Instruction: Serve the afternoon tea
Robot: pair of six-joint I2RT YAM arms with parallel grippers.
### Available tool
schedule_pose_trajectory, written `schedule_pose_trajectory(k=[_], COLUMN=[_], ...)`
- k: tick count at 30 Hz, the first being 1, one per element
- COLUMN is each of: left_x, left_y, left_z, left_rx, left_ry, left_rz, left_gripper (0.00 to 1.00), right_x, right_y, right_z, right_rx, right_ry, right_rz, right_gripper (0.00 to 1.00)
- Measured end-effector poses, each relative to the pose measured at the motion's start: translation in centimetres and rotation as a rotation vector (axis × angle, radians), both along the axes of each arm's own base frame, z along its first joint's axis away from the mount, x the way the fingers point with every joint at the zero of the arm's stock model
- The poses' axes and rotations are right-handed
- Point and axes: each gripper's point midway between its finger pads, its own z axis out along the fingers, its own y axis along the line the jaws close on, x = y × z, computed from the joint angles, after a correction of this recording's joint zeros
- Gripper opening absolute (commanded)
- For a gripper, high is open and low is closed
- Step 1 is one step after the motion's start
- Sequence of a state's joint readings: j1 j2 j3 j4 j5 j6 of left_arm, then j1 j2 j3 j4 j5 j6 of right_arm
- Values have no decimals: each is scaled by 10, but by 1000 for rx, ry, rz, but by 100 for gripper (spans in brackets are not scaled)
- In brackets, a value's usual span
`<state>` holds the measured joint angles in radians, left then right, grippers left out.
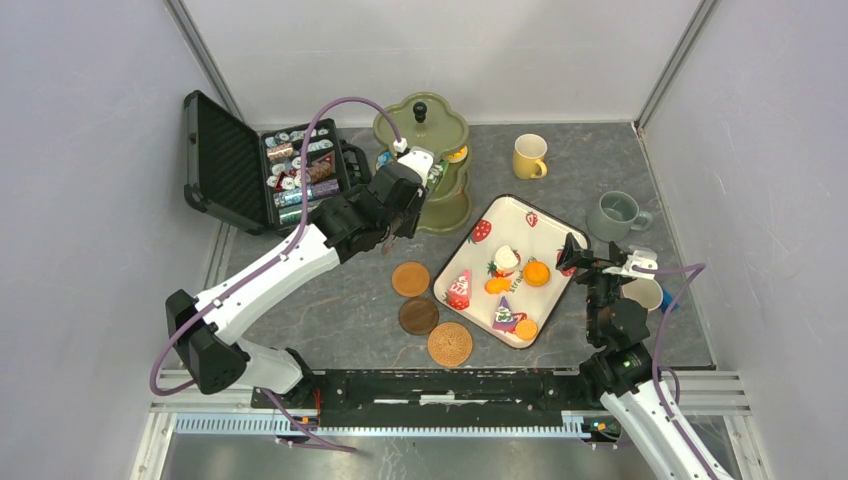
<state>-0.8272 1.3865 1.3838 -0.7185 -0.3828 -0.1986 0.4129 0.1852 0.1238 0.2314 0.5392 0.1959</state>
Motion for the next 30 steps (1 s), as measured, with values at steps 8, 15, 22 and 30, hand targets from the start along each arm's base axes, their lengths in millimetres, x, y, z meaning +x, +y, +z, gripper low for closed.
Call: schedule_pose_trajectory(k=[8, 15, 22, 30], left_x=[3, 2, 3, 0], left_y=[-4, -6, -5, -6], left_z=[-8, -13, -13, -13], left_rx=[-9, -7, -7, -12], left_ry=[14, 31, 31, 42], left_rz=[13, 2, 6, -4], left_gripper=[45, 53, 54, 53], right_x=[0, 0, 0, 1], right_y=[0, 0, 0, 0], right_z=[-1, -1, -1, -3], right_rx=[0, 0, 1, -2], right_ry=[2, 2, 2, 8], right_rz=[0, 0, 0, 1], right_gripper=[98, 98, 98, 98])
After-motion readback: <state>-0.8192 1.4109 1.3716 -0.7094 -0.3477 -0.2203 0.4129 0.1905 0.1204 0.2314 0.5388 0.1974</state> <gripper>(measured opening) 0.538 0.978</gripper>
